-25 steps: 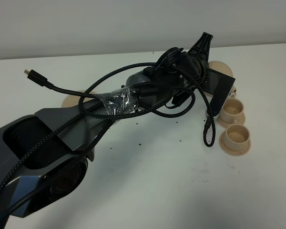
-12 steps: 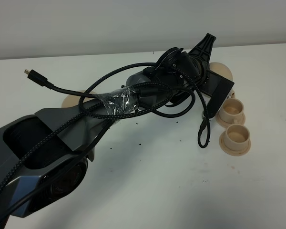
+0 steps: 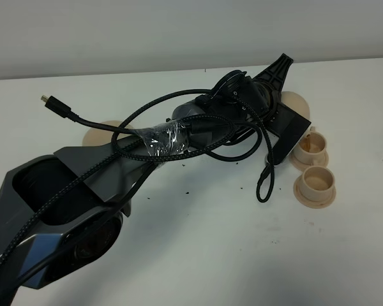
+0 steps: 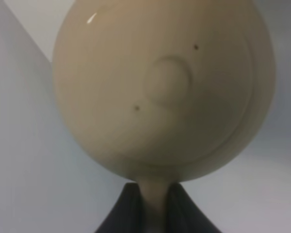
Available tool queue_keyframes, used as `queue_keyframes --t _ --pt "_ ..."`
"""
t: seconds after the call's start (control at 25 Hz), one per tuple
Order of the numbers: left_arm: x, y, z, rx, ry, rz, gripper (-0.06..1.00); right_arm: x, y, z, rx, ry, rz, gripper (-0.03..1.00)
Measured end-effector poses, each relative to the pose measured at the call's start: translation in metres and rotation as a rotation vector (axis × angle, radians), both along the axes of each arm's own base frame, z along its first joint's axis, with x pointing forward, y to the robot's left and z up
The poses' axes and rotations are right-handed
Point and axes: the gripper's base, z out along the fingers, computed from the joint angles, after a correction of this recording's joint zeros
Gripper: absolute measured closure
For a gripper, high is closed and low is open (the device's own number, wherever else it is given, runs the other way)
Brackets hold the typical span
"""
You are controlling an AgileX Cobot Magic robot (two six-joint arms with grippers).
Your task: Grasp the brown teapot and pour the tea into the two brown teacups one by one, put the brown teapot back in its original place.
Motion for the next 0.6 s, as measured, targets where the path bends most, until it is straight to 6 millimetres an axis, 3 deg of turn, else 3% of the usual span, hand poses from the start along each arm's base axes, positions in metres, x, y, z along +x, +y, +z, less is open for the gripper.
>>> queue_keyframes --t 0.6 --pt "0.0025 -0.0019 0.0015 0.05 -0.067 -0.072 0.82 0.0 0.0 0.0 0.0 0.0 0.0 0.64"
